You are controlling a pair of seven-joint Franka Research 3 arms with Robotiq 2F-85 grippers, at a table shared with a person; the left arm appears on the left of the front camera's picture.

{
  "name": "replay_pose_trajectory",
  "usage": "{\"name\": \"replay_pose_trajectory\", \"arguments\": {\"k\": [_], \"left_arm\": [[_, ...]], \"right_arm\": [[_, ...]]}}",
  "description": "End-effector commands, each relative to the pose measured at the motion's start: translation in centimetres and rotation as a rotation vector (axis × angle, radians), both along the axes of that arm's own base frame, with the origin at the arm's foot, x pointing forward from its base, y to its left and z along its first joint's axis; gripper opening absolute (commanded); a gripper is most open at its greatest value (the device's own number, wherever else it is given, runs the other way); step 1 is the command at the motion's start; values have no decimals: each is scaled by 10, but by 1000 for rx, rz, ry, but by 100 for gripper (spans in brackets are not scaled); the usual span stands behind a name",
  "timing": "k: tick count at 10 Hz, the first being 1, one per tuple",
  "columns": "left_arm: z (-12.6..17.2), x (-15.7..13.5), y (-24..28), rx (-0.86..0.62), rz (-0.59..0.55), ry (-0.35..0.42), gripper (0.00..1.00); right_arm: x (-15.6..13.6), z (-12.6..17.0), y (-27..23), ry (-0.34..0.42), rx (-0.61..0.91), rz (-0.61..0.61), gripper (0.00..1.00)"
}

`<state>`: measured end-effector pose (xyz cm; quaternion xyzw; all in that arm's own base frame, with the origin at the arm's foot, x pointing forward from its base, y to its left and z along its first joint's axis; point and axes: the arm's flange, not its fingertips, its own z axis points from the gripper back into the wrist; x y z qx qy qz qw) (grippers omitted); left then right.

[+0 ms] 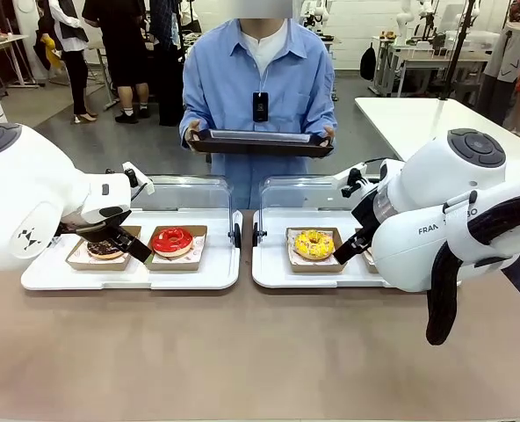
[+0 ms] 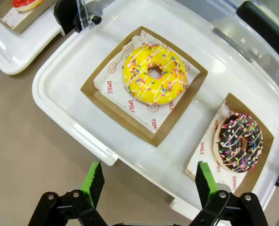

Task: Provide the desired donut to the person.
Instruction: Pick up and lift the Paper togo box containing the Donut pointed at by the person.

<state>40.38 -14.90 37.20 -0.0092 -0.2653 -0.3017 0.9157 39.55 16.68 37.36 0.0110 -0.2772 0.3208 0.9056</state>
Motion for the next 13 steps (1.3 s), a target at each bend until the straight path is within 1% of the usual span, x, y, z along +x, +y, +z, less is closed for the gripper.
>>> {"name": "replay_pose_trajectory", "arguments": {"k": [1, 8, 9, 10, 11, 12, 13], "left_arm": [[0, 0, 0, 0, 0, 0, 100], [0, 0, 0, 0, 0, 0, 100], [24, -5, 3, 39, -4, 21, 100], [57, -7, 3, 86, -25, 42, 100], [88, -6, -1, 162, -40, 69, 100], [116, -5, -4, 197, -47, 89, 100], [149, 2, -4, 200, -42, 110, 100]], "right_arm": [[0, 0, 0, 0, 0, 0, 100], [0, 0, 0, 0, 0, 0, 100], [-10, 29, 0, -2, -17, -4, 100], [-20, 61, 2, 19, -28, -14, 100], [-29, 91, 5, 74, -73, 3, 100], [-34, 117, 7, 122, -138, 2, 100], [-34, 143, 6, 179, -162, -4, 100]]}}
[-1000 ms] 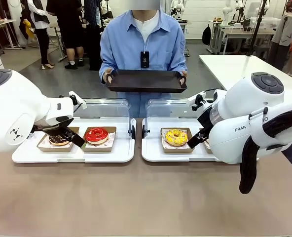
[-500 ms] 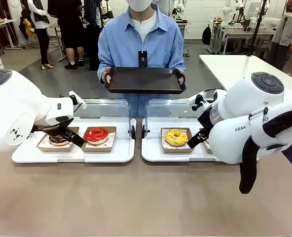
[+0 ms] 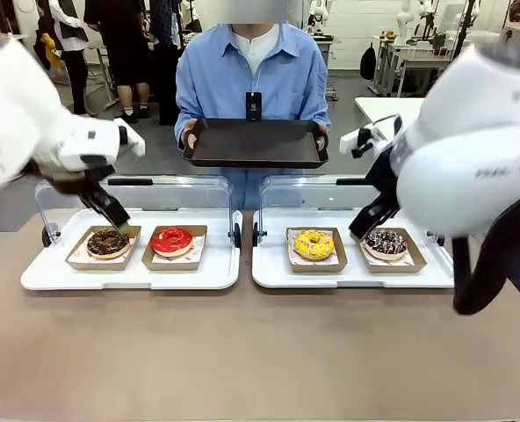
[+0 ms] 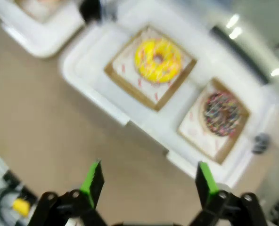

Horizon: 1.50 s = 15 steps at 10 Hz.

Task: Provide the desired donut to the person.
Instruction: Pick up and lift the Paper togo box containing the Donut pointed at by the person.

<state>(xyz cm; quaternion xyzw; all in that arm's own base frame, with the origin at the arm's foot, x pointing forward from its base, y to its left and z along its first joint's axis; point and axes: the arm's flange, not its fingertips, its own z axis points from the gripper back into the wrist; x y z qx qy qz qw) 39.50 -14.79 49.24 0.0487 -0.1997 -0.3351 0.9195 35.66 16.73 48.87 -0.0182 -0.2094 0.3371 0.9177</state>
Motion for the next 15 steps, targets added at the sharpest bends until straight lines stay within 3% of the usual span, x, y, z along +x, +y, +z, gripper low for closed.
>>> {"name": "replay_pose_trajectory", "arguments": {"k": [1, 3, 4, 5, 7, 8, 9, 10, 12, 15], "left_arm": [[55, 17, -4, 27, -17, 51, 100], [95, 10, 1, -2, 28, 11, 100], [108, 6, 1, 5, 59, -57, 100], [92, 6, -1, 15, 19, 18, 100], [92, 6, -1, 15, 19, 18, 100], [105, 7, 0, 8, 29, -2, 100], [89, 20, 16, -99, -25, 119, 100], [90, 22, 34, -216, -104, 193, 100], [93, 32, 70, -432, -241, 257, 100], [88, 38, 129, -671, -347, 290, 100]], "right_arm": [[7, 48, 4, 116, -63, -12, 100], [-4, 84, 3, 121, -93, -1, 100], [-8, 96, 3, 85, -113, -3, 100], [-11, 78, 1, 125, -60, -9, 100], [-11, 78, 1, 125, -60, -9, 100], [-11, 93, 3, 124, -66, -6, 100], [-6, 84, -23, 148, 134, 123, 100], [3, 80, -52, 214, 299, 206, 100], [17, 77, -114, 269, 584, 389, 100], [29, 57, -195, 249, 778, 598, 100]]}}
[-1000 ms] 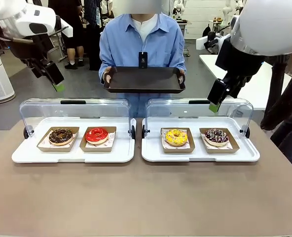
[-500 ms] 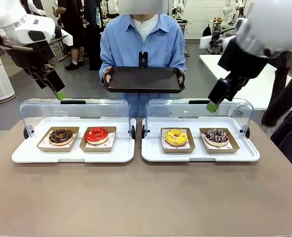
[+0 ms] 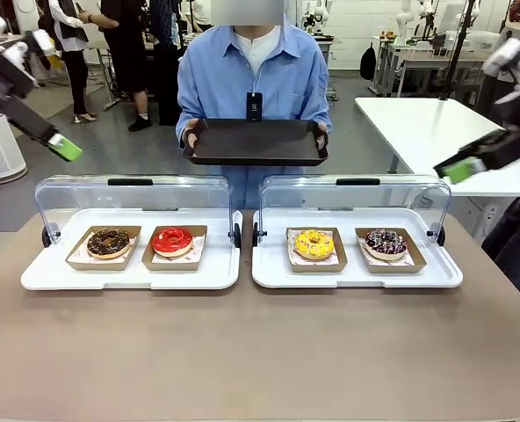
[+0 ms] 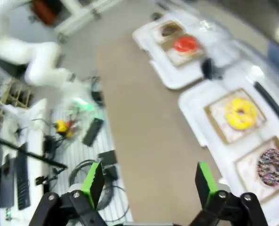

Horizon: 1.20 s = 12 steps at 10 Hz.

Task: Provide the desired donut to the person.
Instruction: Pick up and lift the Paper togo box containing the Donut pointed at by the person.

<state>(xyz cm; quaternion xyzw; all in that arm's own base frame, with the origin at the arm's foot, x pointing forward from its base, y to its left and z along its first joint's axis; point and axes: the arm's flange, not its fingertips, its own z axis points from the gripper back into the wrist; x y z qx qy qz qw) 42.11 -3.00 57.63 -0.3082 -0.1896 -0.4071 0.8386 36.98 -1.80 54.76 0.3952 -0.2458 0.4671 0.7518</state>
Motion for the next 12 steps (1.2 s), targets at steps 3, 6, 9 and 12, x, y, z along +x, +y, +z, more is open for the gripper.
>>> {"name": "replay_pose_trajectory", "arguments": {"k": [3, 6, 9, 12], "left_arm": [[4, 0, 73, -304, -82, -97, 100], [-1, -15, 89, -425, -70, -319, 100], [-2, -21, 88, -413, -43, -365, 100], [-3, -24, 91, -380, -9, -341, 100]], "right_arm": [[11, -9, -62, -44, 230, 217, 100], [8, -9, -79, -108, 295, 136, 100], [4, 1, -80, -111, 227, 56, 100], [1, 6, -80, -100, 183, 29, 100]]}}
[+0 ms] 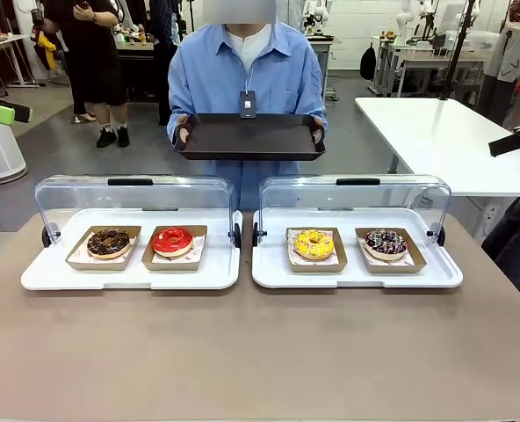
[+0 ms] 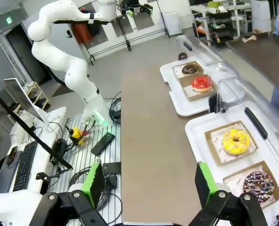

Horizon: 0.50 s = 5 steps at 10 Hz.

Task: Provide the desired donut to the person.
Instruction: Pick up and lift the Paper togo box containing the Donut pointed at by the person.

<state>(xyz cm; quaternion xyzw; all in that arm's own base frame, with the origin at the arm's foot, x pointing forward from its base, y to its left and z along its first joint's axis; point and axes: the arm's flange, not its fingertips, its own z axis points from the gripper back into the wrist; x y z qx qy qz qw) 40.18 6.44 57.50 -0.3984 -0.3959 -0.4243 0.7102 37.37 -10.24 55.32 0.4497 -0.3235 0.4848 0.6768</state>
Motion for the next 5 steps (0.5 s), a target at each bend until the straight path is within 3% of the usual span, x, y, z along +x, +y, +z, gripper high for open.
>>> {"name": "replay_pose_trajectory", "arguments": {"k": [1, 5], "left_arm": [[-1, -7, -5, 22, 48, 10, 100], [0, 0, 1, 7, 11, 2, 100]], "right_arm": [[-5, 1, 5, 13, -31, -24, 100], [-1, 4, 1, 1, -18, -11, 100]]}}
